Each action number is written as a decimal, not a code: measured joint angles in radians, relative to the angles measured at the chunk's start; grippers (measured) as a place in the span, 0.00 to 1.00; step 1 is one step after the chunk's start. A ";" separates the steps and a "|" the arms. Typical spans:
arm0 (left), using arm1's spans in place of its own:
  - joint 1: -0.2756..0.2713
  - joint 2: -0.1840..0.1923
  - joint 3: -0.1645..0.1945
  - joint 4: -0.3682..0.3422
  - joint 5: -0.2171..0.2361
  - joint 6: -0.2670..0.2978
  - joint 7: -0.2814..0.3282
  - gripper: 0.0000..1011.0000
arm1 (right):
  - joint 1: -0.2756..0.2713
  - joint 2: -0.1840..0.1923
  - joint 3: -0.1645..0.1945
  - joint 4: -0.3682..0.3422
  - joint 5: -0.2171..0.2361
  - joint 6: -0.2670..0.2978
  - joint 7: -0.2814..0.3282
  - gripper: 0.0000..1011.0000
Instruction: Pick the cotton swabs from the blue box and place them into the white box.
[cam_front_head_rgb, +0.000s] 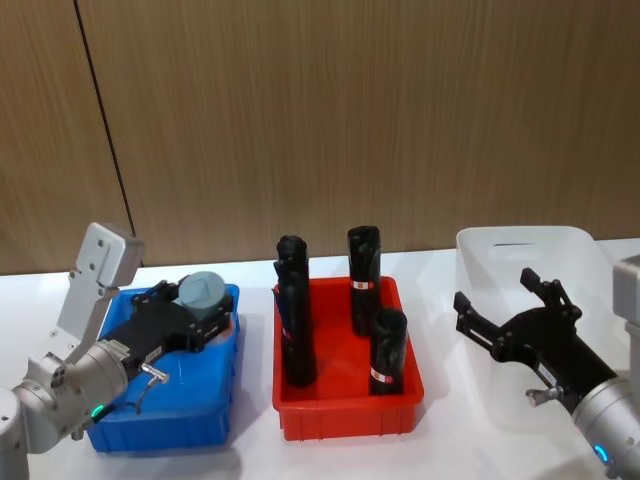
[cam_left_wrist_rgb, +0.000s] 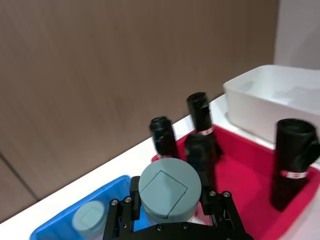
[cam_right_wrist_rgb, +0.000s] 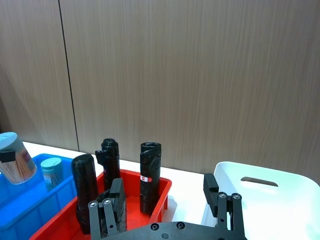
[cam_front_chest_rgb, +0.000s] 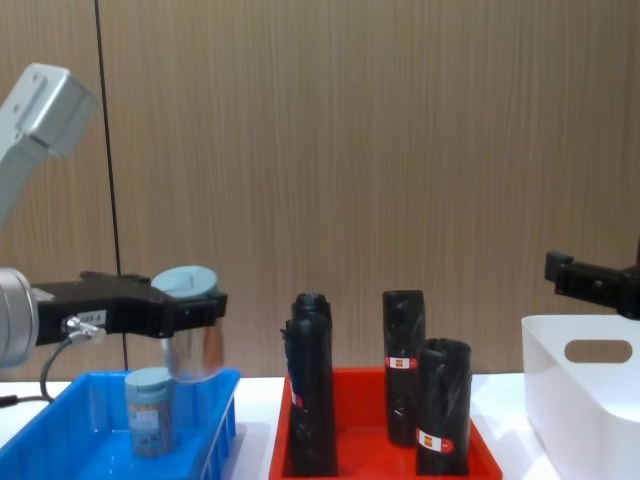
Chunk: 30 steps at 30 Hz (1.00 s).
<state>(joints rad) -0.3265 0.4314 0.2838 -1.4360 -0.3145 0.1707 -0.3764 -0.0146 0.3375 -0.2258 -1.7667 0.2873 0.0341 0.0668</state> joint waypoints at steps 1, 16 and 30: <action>0.001 0.003 -0.001 -0.005 -0.009 -0.004 -0.019 0.66 | 0.000 0.000 0.000 0.000 0.000 0.000 0.000 0.99; -0.008 0.007 0.001 -0.007 -0.105 -0.049 -0.242 0.66 | 0.000 0.000 0.000 0.000 0.000 0.000 0.000 0.99; -0.063 -0.019 0.020 0.066 -0.171 -0.093 -0.479 0.66 | 0.000 0.000 0.000 0.000 0.000 0.000 0.000 0.99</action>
<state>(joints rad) -0.3893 0.4119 0.3039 -1.3696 -0.4851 0.0773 -0.8551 -0.0146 0.3375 -0.2258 -1.7668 0.2873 0.0341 0.0668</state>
